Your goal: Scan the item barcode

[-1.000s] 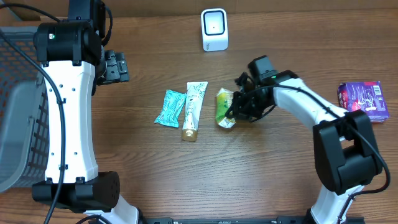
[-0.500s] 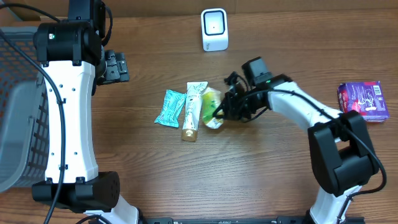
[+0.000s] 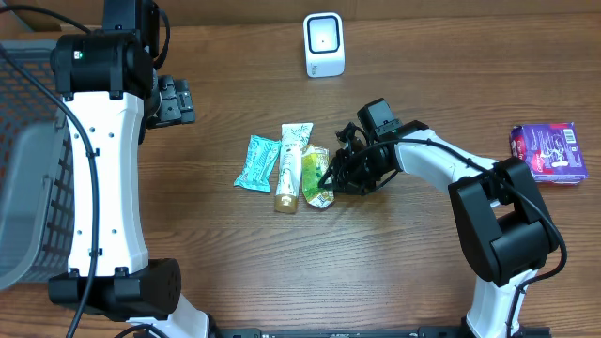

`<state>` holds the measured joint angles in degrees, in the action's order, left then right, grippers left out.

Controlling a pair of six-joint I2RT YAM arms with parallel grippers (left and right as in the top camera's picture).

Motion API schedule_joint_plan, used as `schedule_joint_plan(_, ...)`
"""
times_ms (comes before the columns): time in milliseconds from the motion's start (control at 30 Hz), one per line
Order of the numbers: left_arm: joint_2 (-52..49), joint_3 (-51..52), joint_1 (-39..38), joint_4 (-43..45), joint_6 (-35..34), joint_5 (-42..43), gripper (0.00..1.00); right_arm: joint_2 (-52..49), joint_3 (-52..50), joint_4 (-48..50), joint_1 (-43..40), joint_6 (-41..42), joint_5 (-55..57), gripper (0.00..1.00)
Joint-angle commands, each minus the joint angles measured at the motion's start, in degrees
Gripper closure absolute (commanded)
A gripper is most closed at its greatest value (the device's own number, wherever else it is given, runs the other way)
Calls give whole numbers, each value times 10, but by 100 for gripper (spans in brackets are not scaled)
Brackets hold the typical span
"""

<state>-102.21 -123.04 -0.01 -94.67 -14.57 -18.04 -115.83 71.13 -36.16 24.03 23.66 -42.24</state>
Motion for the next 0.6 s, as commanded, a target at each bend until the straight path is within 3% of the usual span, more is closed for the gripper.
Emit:
schedule_joint_plan(0,9,-9,0,2,6,-3,0,3,0,-15,-6,6,60,67)
schedule_joint_plan(300,9,-9,0,2,6,-3,0,3,16,-74,-45,-12,124,59)
schedule_joint_plan(567,9,-9,0,2,6,-3,0,3,157,-274,-59,-83,288,40)
